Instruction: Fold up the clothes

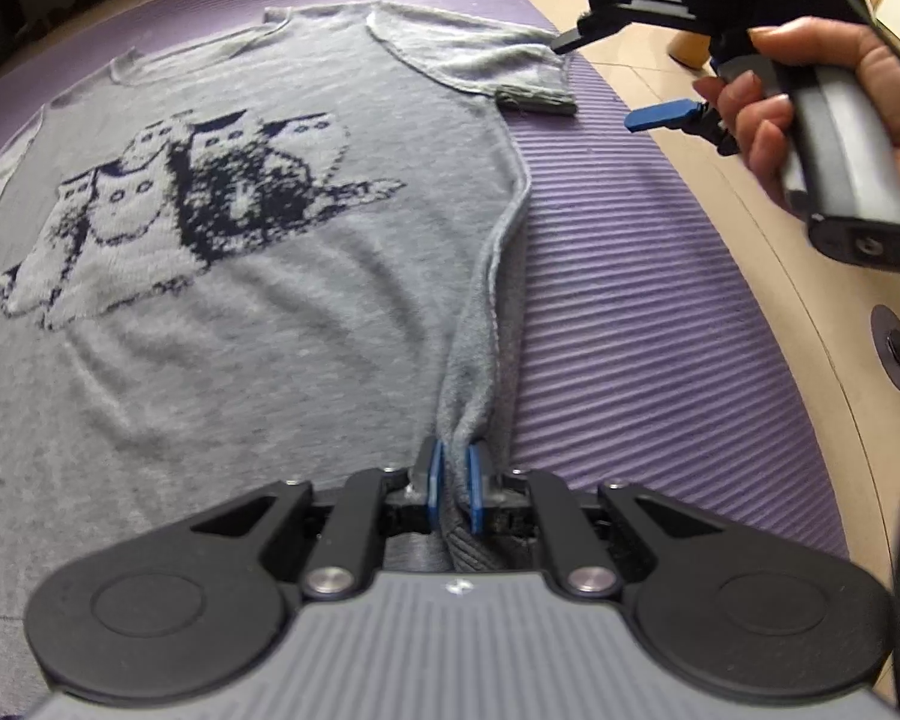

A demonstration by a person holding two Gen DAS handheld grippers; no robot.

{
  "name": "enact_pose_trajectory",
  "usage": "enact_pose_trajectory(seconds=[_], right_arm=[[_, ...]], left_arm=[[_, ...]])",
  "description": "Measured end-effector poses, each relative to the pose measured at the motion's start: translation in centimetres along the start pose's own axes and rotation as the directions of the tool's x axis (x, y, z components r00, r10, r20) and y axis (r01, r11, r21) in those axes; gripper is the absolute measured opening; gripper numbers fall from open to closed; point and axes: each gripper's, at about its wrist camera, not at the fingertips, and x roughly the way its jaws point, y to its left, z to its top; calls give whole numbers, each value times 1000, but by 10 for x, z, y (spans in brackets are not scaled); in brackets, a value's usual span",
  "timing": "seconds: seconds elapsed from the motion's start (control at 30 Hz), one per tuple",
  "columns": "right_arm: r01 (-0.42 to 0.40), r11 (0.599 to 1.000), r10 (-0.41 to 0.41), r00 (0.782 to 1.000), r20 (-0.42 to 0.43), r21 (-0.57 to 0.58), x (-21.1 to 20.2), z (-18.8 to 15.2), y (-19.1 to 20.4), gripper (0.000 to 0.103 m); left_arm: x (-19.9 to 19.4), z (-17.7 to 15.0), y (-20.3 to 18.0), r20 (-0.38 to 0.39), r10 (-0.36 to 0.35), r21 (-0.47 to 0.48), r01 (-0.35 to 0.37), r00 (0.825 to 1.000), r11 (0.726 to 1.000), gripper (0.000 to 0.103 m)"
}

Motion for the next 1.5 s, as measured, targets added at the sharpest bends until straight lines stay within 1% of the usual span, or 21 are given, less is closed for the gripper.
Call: enact_pose_trajectory(seconds=[0.07,0.13,0.17,0.23,0.27,0.3,0.33,0.4,0.53,0.63,0.7,0.77,0.87,0.97,1.03,1.13,1.17,1.23,1.27,1.33,1.5], right_arm=[[8,1000,-8,1000,8,-8,10,-3,2,66],[27,998,-21,996,85,-62,15,-11,12,65],[33,996,-25,995,98,-79,16,-13,14,59],[88,980,-62,987,147,-179,21,-24,26,46],[121,965,-80,981,176,-234,23,-30,32,34],[136,955,-88,978,187,-263,26,-33,35,13],[144,949,-92,977,191,-281,27,-35,36,9],[112,960,-64,980,187,-256,25,-33,28,7],[-24,995,38,989,145,-100,23,-22,7,5],[-127,992,125,983,132,2,21,-14,-4,5],[-158,987,153,979,137,21,20,-12,-2,5],[-173,985,167,975,149,26,16,-12,-1,5],[-187,982,183,971,153,14,15,-9,4,5],[-183,983,180,972,150,6,17,-4,6,5],[-174,985,171,974,149,7,19,0,3,5],[-176,984,173,973,153,8,15,-1,1,5],[-178,984,175,972,155,5,14,-1,1,5],[-187,982,187,970,157,-16,12,-1,6,5],[-193,981,195,968,156,-31,10,-2,9,5],[-197,979,204,967,154,-62,7,-5,13,5],[-197,961,224,965,133,-192,3,-12,41,5]], left_arm=[[0,0,2,-5,-4,-5,4,1000,1000,6],[0,0,3,-6,-5,1,5,1000,1000,7],[0,-1,3,-6,-6,2,6,1000,1000,7],[0,-1,3,-5,-7,5,7,1000,1000,7],[0,-1,3,-5,-7,6,7,1000,1000,7],[0,-2,3,-4,-8,8,8,1000,1000,7],[0,-2,2,-3,-8,9,8,1000,1000,7],[-1,-2,2,-2,-9,6,9,1000,1000,7],[-5,-1,5,-4,-19,-5,19,1000,1000,7],[-8,0,7,-6,-22,-8,22,1000,1000,7],[-9,-1,8,-10,-25,-12,25,1000,1000,7],[-9,-1,8,-16,-35,-15,35,999,999,7],[-7,-3,4,-17,-83,-21,83,996,996,7],[-1,-4,-5,-37,-200,-21,199,979,980,10],[4,-5,-9,-65,-271,-15,271,960,962,22],[7,-6,-14,-81,-300,-10,300,950,954,24],[7,-6,-13,-81,-298,-10,298,951,954,28],[5,-2,-6,-97,-268,-20,267,959,963,53],[5,-1,-3,-106,-252,-25,250,962,968,55],[4,5,14,-149,-174,-39,170,973,985,54],[-5,15,54,-163,-67,-37,62,984,997,57]])
